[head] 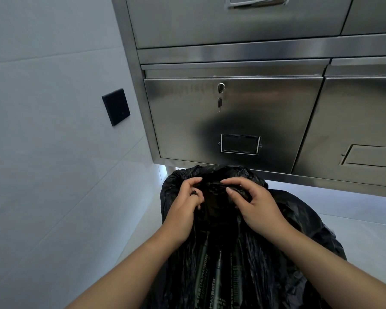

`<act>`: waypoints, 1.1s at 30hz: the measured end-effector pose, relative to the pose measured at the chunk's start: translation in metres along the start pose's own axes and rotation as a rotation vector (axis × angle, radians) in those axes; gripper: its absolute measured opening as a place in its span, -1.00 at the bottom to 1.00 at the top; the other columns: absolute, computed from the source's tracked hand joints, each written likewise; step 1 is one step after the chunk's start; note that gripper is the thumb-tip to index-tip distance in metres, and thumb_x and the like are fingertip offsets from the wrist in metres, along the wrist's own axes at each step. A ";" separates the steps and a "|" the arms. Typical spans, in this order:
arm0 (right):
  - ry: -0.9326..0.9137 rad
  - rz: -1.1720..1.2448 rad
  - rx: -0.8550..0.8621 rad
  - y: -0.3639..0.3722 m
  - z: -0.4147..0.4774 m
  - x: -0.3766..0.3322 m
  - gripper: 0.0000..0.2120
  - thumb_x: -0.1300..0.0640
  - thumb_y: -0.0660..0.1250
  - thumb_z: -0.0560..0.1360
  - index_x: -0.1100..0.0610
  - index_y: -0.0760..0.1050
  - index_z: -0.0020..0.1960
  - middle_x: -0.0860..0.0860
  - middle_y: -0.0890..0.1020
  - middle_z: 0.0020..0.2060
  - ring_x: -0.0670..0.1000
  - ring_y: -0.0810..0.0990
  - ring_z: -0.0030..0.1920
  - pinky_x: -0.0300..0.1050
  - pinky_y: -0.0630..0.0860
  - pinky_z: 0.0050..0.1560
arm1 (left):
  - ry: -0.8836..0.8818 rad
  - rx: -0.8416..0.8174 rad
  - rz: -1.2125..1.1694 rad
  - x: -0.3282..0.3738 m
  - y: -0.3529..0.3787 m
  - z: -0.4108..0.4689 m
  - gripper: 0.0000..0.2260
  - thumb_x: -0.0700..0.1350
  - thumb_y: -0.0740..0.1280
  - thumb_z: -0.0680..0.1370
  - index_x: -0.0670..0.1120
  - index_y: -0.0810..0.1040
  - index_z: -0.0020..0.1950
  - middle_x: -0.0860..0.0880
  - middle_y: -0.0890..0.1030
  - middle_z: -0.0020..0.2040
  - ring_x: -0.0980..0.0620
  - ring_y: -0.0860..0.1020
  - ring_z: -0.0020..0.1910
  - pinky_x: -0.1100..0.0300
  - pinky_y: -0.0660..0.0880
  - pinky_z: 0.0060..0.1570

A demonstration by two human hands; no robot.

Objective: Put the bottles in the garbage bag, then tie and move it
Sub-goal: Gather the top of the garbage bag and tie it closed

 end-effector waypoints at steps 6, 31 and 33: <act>0.015 -0.034 0.003 -0.006 0.002 0.009 -0.80 0.11 0.34 0.48 -0.20 0.55 -0.04 -0.33 0.62 -0.09 -0.29 0.57 -0.03 -0.38 0.43 0.01 | -0.016 -0.101 0.325 -0.029 -0.013 -0.013 -0.45 -0.07 0.21 0.55 0.11 0.09 0.50 0.18 0.39 0.35 0.27 0.33 0.32 0.28 0.26 0.33; 0.017 0.022 -0.128 0.014 -0.007 0.003 -0.84 0.12 0.31 0.51 -0.09 0.59 0.02 -0.28 0.64 -0.06 -0.28 0.56 0.04 -0.50 0.37 0.02 | 0.239 -0.057 0.392 0.004 0.004 -0.008 -0.44 0.27 0.04 0.52 0.18 -0.02 0.47 0.23 0.48 -0.03 0.35 0.50 -0.06 0.43 0.38 -0.04; 0.023 0.027 -0.169 0.020 -0.009 0.003 -0.84 0.12 0.32 0.51 -0.11 0.58 0.01 -0.28 0.64 -0.06 -0.29 0.56 0.03 -0.50 0.37 0.01 | 0.210 -0.059 0.406 -0.002 0.003 -0.008 -0.39 0.32 0.02 0.48 0.21 -0.07 0.48 0.14 0.42 0.00 0.22 0.49 -0.03 0.37 0.36 -0.03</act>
Point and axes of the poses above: each hand's wrist, its own z-axis towards the middle knuckle, its own y-axis out of the palm, x = y × z, the point moved 9 cm from there along z, towards the middle knuckle
